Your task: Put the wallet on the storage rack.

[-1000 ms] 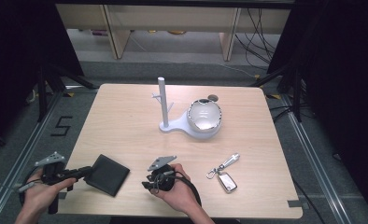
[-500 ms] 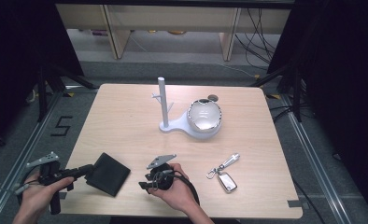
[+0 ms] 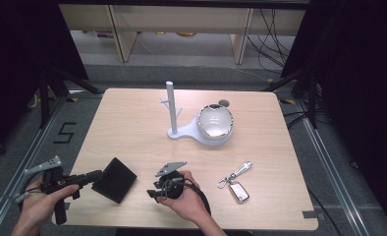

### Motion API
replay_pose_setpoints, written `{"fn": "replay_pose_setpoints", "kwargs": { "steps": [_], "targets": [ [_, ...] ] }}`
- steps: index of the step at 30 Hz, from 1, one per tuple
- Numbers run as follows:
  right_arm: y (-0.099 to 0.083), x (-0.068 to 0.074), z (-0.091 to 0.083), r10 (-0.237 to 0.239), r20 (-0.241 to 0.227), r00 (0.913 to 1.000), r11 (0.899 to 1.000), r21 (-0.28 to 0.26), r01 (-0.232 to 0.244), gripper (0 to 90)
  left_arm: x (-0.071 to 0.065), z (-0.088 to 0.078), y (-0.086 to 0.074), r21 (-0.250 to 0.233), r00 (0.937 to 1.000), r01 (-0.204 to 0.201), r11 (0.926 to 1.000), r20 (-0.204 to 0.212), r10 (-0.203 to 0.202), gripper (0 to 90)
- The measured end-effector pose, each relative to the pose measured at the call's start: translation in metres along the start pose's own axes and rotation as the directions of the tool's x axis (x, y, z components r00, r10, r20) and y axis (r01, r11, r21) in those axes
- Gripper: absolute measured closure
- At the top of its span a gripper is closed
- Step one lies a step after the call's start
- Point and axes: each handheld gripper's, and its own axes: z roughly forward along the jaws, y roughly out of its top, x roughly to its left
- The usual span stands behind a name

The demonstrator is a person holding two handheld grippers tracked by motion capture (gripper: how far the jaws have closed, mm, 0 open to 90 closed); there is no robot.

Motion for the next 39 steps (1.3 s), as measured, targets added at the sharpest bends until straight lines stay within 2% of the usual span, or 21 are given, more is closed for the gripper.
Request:
{"fn": "replay_pose_setpoints", "kwargs": {
  "steps": [3, 7, 9, 10, 12, 15, 16, 17, 18, 19, 23, 25, 27, 29, 31, 32, 33, 34, 36, 37, 39],
  "targets": [
    [0.001, -0.001, -0.001, -0.001, 0.000, 1.0000, 1.000, -0.013, 0.001, 61.4, -0.004, -0.003, 0.005, -0.029, 0.9997, -0.004, 0.9996, 0.025, 0.005, 87.7],
    [0.005, -0.004, -0.005, 0.076, -0.037, 0.9964, 0.995, -0.062, -0.078, 52.4, -0.017, -0.007, 0.018, -0.115, 0.9965, 0.011, 0.9933, 0.084, -0.001, 87.7],
    [0.007, -0.006, -0.006, 0.134, -0.085, 0.9873, 0.984, -0.103, -0.143, 47.9, -0.021, -0.006, 0.022, -0.134, 0.9932, 0.004, 0.9909, 0.116, 0.011, 87.6],
    [0.008, -0.008, -0.007, 0.153, -0.132, 0.9794, 0.977, -0.126, -0.170, 46.0, -0.023, -0.005, 0.023, -0.146, 0.9915, 0.009, 0.9892, 0.130, 0.010, 87.7],
    [0.011, -0.010, -0.010, 0.200, -0.169, 0.9650, 0.960, -0.163, -0.228, 42.7, -0.028, -0.002, 0.027, -0.160, 0.9870, 0.012, 0.9871, 0.160, 0.014, 87.6],
    [0.014, -0.013, -0.013, 0.239, -0.265, 0.9341, 0.929, -0.218, -0.300, 37.5, -0.037, 0.002, 0.031, -0.177, 0.9796, 0.012, 0.9841, 0.200, 0.024, 87.7],
    [0.015, -0.014, -0.014, 0.253, -0.286, 0.9244, 0.919, -0.227, -0.321, 36.1, -0.038, 0.004, 0.033, -0.180, 0.9762, -0.005, 0.9836, 0.212, 0.043, 87.7],
    [0.015, -0.015, -0.014, 0.264, -0.291, 0.9197, 0.911, -0.238, -0.337, 36.1, -0.041, 0.005, 0.035, -0.184, 0.9746, -0.005, 0.9830, 0.219, 0.046, 87.7],
    [0.015, -0.015, -0.014, 0.264, -0.291, 0.9197, 0.911, -0.238, -0.337, 36.1, -0.041, 0.005, 0.035, -0.184, 0.9746, -0.005, 0.9830, 0.219, 0.046, 87.7],
    [0.016, -0.015, -0.016, 0.284, -0.314, 0.9057, 0.897, -0.247, -0.367, 35.3, -0.045, 0.008, 0.038, -0.188, 0.9709, -0.010, 0.9822, 0.233, 0.054, 87.7],
    [0.016, -0.016, -0.017, 0.287, -0.323, 0.9020, 0.890, -0.259, -0.376, 34.6, -0.050, 0.012, 0.041, -0.185, 0.9659, -0.019, 0.9825, 0.250, 0.066, 87.6],
    [0.017, -0.017, -0.018, 0.284, -0.312, 0.9068, 0.890, -0.266, -0.370, 34.6, -0.052, 0.013, 0.042, -0.184, 0.9646, -0.021, 0.9827, 0.255, 0.068, 87.6],
    [0.017, -0.016, -0.018, 0.293, -0.323, 0.8999, 0.885, -0.264, -0.383, 34.6, -0.053, 0.015, 0.041, -0.187, 0.9621, -0.015, 0.9823, 0.265, 0.065, 87.7],
    [0.017, -0.017, -0.017, 0.295, -0.323, 0.8990, 0.882, -0.269, -0.387, 34.6, -0.054, 0.016, 0.041, -0.183, 0.9609, -0.006, 0.9831, 0.271, 0.056, 87.6],
    [0.016, -0.016, -0.017, 0.309, -0.336, 0.8896, 0.874, -0.268, -0.405, 34.8, -0.055, 0.017, 0.040, -0.179, 0.9587, -0.007, 0.9839, 0.278, 0.057, 87.7],
    [0.016, -0.017, -0.016, 0.295, -0.337, 0.8941, 0.877, -0.277, -0.393, 35.3, -0.056, 0.017, 0.040, -0.174, 0.9578, -0.012, 0.9846, 0.281, 0.061, 87.7],
    [0.016, -0.016, -0.017, 0.307, -0.347, 0.8860, 0.871, -0.274, -0.409, 37.4, -0.056, 0.017, 0.040, -0.174, 0.9578, -0.012, 0.9846, 0.281, 0.061, 87.6],
    [0.016, -0.014, -0.018, 0.327, -0.365, 0.8718, 0.863, -0.261, -0.433, 40.7, -0.057, 0.018, 0.040, -0.175, 0.9554, -0.003, 0.9846, 0.290, 0.055, 87.6],
    [0.016, -0.015, -0.018, 0.312, -0.377, 0.8721, 0.864, -0.268, -0.425, 44.9, -0.057, 0.018, 0.040, -0.173, 0.9548, -0.009, 0.9849, 0.291, 0.060, 87.7],
    [0.016, -0.017, -0.018, 0.280, -0.371, 0.8852, 0.871, -0.288, -0.397, 55.2, -0.058, 0.019, 0.039, -0.171, 0.9549, -0.005, 0.9853, 0.292, 0.055, 87.7],
    [0.015, -0.018, -0.018, 0.271, -0.375, 0.8865, 0.873, -0.293, -0.391, 64.0, -0.057, 0.018, 0.038, -0.168, 0.9540, 0.002, 0.9859, 0.296, 0.048, 87.7]
  ]
}}
